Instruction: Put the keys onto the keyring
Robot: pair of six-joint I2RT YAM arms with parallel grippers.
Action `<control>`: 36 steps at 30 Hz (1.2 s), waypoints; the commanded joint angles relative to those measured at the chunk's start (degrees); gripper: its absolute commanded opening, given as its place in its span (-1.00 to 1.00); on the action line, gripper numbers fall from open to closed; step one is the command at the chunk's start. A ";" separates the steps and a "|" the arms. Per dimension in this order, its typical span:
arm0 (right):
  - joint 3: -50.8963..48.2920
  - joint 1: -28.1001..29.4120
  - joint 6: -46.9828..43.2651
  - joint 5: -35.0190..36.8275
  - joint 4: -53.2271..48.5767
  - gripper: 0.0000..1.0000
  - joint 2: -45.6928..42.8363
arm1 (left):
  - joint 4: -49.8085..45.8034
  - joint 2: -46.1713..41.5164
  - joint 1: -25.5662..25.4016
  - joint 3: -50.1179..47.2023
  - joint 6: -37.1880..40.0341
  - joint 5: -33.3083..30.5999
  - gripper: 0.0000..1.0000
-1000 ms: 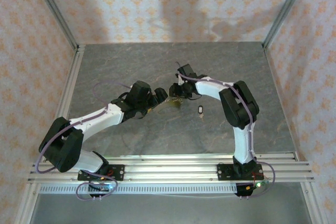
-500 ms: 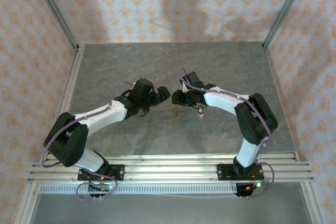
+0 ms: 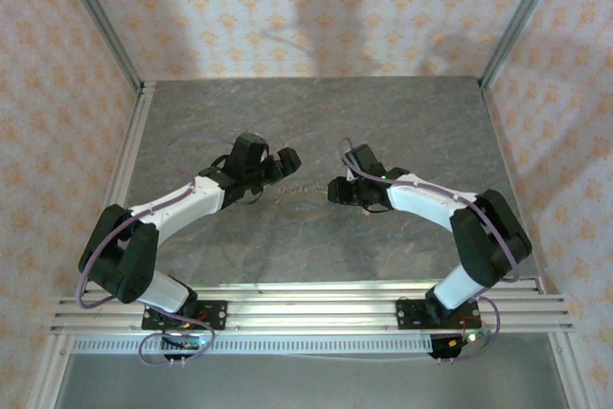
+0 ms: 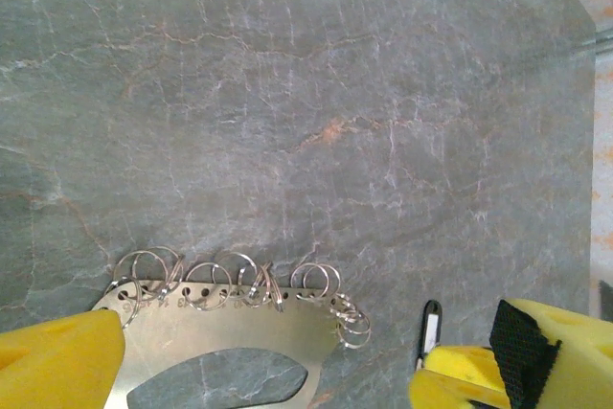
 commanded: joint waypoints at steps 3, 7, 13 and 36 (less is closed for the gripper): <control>-0.05 2.37 1.46 0.46 1.86 -0.14 2.57 | -2.17 -1.74 0.11 1.02 2.14 0.67 1.00; 0.78 2.69 1.55 0.85 1.95 -0.15 3.60 | -2.19 -1.65 0.12 0.96 2.23 0.99 1.00; 2.65 2.75 0.98 1.06 1.10 -0.15 3.93 | -1.55 -1.30 0.12 0.47 2.15 1.39 1.00; 8.60 3.31 0.15 0.51 0.60 -0.16 9.63 | -0.50 -0.42 0.12 0.40 2.14 1.83 1.00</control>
